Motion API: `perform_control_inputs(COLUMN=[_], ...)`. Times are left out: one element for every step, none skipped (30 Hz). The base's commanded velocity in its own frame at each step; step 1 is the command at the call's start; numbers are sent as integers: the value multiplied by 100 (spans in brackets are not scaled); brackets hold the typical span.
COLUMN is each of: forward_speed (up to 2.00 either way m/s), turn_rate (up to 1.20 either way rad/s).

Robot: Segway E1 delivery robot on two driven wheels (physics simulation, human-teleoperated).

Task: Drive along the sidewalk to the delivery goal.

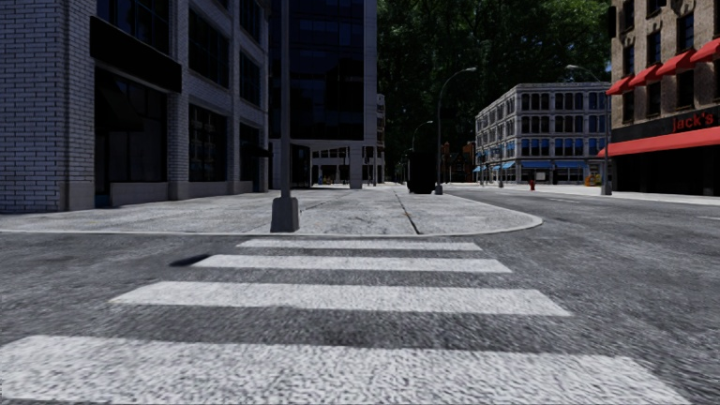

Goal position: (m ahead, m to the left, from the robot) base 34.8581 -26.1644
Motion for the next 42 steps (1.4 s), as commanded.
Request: perform_control_inputs(forward_speed=[169, 183, 200, 200, 200, 200, 200, 200, 200, 200, 200, 200, 200, 200, 200, 200, 200, 200, 200, 200, 200, 200, 200, 200, 200, 200, 200, 200, 200, 200, 200, 200, 200, 200, 200, 200, 200, 200, 200, 200, 200, 200], turn_rate=[0, 0, 0, 0, 0, 0, 0, 0, 0, 0, 0, 0, 0, 0, 0, 0, 0, 0, 0, 0, 0, 0, 0, 0, 0, 0, 0, 0, 0, 0, 0, 0, 0, 0, 0, 0, 0, 0, 0, 0, 0, 0])
